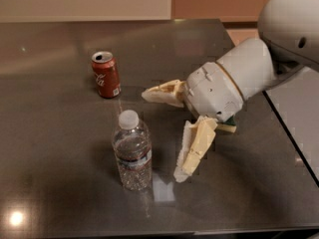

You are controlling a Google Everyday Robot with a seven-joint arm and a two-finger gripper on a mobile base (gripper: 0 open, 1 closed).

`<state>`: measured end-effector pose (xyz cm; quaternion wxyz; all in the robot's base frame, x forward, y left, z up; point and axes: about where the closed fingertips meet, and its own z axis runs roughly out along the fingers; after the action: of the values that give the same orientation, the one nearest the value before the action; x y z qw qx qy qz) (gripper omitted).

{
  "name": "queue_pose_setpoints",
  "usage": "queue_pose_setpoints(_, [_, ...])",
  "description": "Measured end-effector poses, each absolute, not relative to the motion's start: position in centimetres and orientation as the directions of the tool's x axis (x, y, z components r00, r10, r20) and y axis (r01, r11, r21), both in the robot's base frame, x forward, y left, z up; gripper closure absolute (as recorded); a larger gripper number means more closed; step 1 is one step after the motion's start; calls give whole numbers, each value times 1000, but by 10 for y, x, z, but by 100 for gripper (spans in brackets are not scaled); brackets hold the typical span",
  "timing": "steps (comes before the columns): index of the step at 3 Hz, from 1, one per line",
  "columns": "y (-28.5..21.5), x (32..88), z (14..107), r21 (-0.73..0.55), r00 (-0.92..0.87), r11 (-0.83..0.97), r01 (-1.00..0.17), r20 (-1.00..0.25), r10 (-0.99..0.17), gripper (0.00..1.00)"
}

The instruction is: Knock water bottle over

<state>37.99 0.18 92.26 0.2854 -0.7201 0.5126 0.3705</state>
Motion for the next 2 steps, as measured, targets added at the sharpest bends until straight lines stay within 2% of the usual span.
queue_pose_setpoints(2, [40,351,916,-3,223,-417,-909,-848,-481,0])
